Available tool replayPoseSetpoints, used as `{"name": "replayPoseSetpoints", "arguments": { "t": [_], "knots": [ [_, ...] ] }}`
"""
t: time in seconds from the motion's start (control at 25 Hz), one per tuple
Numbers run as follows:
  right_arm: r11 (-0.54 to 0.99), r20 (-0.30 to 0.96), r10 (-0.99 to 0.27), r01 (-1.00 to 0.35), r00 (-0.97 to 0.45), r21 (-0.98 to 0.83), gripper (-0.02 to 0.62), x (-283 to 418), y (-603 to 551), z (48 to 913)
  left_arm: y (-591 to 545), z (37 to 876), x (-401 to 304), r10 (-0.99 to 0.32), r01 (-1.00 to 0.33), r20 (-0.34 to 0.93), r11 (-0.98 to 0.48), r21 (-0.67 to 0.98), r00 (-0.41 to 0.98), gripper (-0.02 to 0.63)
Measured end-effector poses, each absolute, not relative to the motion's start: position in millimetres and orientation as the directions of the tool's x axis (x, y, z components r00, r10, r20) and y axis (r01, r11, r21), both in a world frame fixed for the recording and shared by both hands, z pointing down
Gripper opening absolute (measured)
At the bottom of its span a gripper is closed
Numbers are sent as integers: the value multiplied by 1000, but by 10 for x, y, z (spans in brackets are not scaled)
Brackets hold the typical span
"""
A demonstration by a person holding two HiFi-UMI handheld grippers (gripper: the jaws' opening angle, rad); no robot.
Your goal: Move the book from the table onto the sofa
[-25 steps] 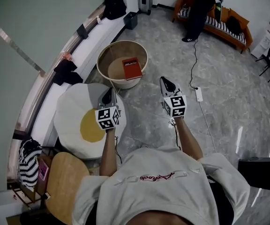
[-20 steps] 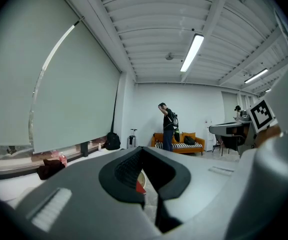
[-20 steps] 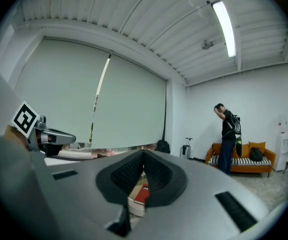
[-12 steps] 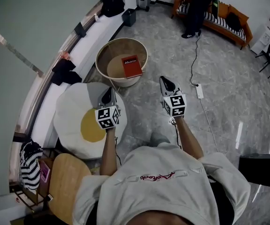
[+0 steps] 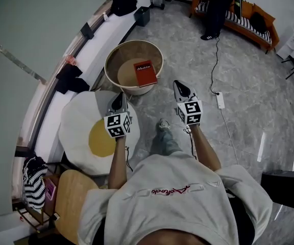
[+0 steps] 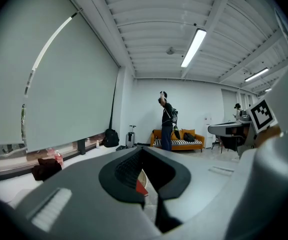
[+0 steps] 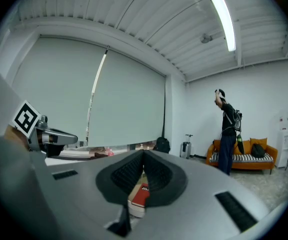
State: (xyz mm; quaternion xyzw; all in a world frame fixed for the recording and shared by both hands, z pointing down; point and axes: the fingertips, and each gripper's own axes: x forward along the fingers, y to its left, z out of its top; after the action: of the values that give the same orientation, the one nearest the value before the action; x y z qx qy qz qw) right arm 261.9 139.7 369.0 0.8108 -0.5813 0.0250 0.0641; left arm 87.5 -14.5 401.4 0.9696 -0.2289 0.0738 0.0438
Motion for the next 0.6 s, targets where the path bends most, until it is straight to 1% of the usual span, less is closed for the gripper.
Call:
{"name": "replayPoseSetpoints", "arguments": {
  "t": [0.2,0.6],
  "knots": [
    [-301,112,-945,-951,307,67,9,2973,981,3711,-521,3996,1274,-441,-453,165,-891,39,882,9],
    [-249,115,-960,-966,256,69,9,4056,24,3556,-1342,3871,2337,-472,-486,172,-873,44,864,9]
  ]
}}
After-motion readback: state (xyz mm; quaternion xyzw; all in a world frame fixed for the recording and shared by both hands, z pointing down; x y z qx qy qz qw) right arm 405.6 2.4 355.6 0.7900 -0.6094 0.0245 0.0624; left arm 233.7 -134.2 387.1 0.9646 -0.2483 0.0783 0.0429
